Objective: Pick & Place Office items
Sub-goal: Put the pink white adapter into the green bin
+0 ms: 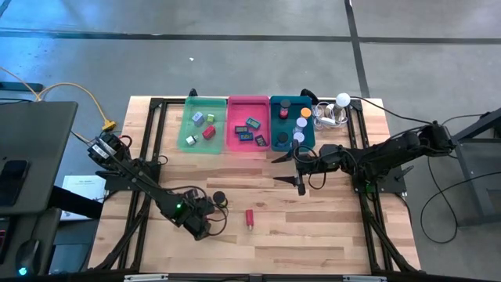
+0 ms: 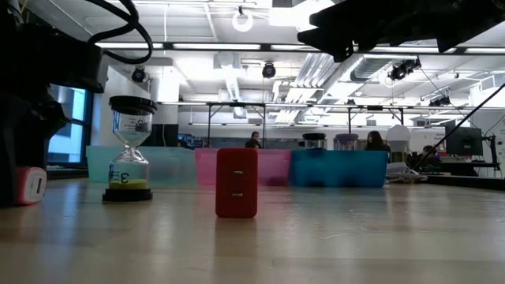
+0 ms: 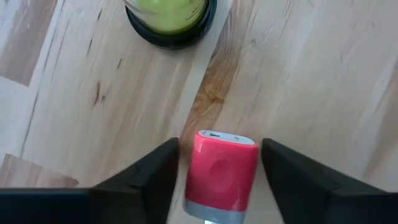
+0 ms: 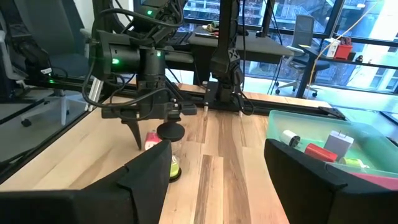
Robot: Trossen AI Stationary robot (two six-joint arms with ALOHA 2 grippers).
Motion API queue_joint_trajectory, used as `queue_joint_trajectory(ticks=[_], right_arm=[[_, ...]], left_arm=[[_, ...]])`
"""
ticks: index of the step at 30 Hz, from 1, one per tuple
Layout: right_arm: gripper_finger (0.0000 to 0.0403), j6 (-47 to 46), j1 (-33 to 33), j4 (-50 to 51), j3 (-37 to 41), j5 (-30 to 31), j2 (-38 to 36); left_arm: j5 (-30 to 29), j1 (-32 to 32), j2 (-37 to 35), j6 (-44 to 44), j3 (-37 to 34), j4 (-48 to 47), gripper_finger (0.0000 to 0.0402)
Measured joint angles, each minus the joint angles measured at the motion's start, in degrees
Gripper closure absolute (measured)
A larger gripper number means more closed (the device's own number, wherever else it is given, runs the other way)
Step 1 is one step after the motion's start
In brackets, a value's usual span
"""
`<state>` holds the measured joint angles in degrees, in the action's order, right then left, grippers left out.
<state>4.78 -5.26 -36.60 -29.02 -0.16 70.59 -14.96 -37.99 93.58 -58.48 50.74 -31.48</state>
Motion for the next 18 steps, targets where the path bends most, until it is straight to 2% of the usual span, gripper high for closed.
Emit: queue_joint_trajectory(ticks=[5, 13, 18], right_arm=[[0.0155, 0.0, 0.0, 0.01, 0.0, -0.01, 0.0], [0.0155, 0.0, 0.01, 0.02, 0.0, -0.02, 0.0], [0.0155, 0.0, 0.0, 0.02, 0.0, -0.02, 0.0]], left_arm=[[-0.03, -0.83, -0.03, -4.18, 0.01, 0.27, 0.0275], [-2.31, -2.25, -0.5, -5.42, 0.02, 0.26, 0.0279], [-2.7, -2.31, -4.36, -5.42, 0.02, 0.17, 0.0279]])
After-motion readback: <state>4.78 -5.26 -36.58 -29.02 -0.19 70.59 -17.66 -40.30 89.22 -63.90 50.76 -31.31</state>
